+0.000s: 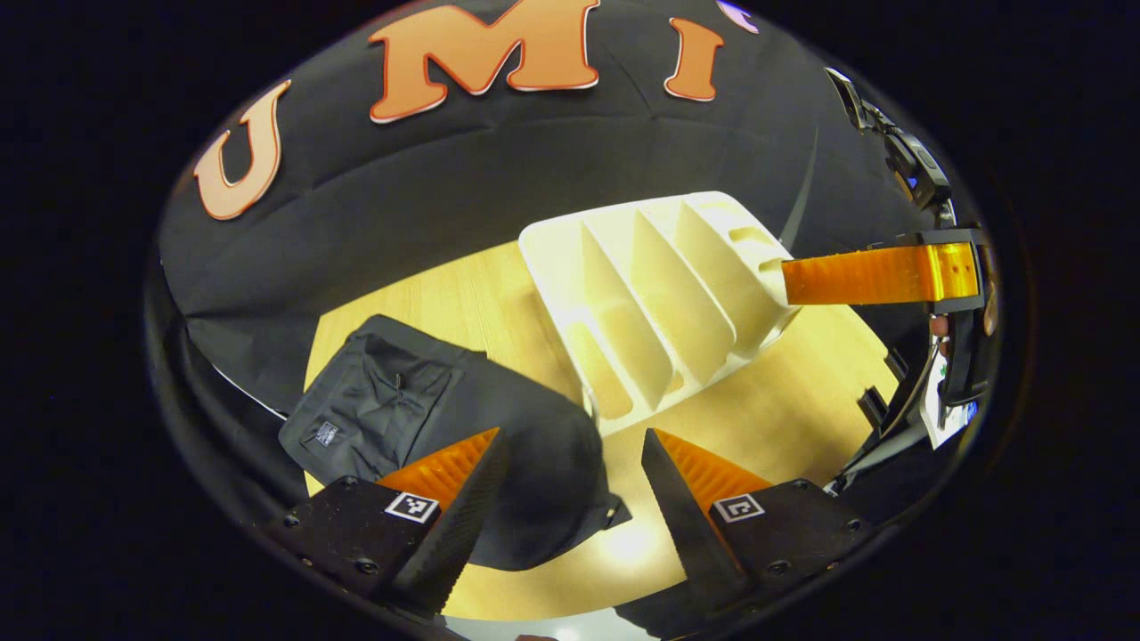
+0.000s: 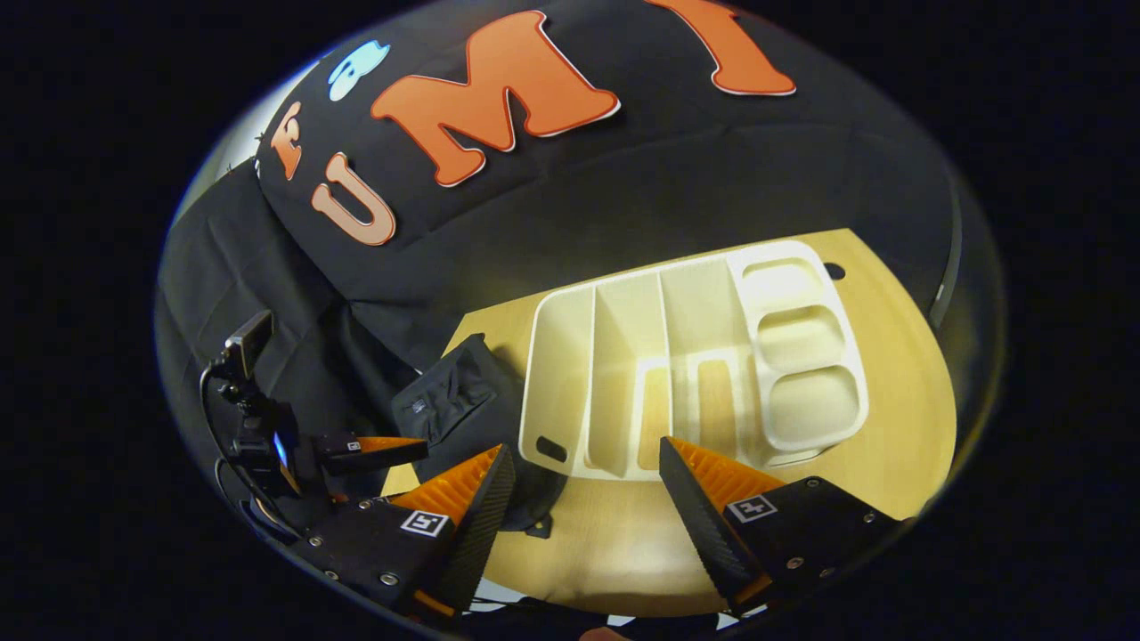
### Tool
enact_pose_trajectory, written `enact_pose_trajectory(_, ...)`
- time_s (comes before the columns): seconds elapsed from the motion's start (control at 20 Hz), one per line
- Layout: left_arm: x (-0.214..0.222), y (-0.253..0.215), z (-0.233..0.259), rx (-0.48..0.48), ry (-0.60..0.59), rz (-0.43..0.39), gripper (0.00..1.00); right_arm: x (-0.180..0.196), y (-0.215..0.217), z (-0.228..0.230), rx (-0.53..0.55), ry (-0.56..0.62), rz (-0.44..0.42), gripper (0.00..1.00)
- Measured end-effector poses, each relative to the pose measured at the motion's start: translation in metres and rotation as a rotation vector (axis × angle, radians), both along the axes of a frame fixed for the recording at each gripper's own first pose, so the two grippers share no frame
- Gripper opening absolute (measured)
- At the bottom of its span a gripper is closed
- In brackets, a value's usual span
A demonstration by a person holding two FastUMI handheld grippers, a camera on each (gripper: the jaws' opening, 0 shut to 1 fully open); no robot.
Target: Open the schoolbag, grab two books from the bookshelf and put them into the schoolbag.
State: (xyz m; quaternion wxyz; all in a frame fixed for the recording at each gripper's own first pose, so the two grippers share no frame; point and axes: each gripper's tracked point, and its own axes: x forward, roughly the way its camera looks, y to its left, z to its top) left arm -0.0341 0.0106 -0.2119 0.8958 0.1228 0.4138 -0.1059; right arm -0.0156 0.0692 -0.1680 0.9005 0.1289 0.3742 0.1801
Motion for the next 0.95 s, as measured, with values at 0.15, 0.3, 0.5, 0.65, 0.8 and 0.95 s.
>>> enact_pose_trajectory(0.15,0.008,-0.032,0.025,-0.031,-0.126,0.048,0.97,0.012,-0.009,0.042,0.051,-0.171,-0.012,0.97)
enact_pose_trajectory(0.3,0.022,-0.054,0.053,-0.038,-0.279,0.087,0.96,0.026,-0.023,0.074,0.031,-0.339,-0.047,0.97)
enact_pose_trajectory(0.5,0.039,-0.066,0.094,-0.047,-0.483,0.108,1.00,0.023,-0.039,0.074,-0.057,-0.413,-0.079,0.96)
enact_pose_trajectory(0.65,0.041,-0.067,0.129,-0.043,-0.608,0.101,0.99,0.031,-0.048,0.084,-0.135,-0.476,-0.145,0.97)
enact_pose_trajectory(0.8,0.039,-0.061,0.138,-0.071,-0.689,0.111,0.98,0.030,-0.050,0.105,-0.150,-0.553,-0.221,0.97)
enact_pose_trajectory(0.95,0.045,-0.057,0.155,-0.106,-0.762,0.123,0.98,0.030,-0.059,0.117,-0.197,-0.636,-0.284,0.96)
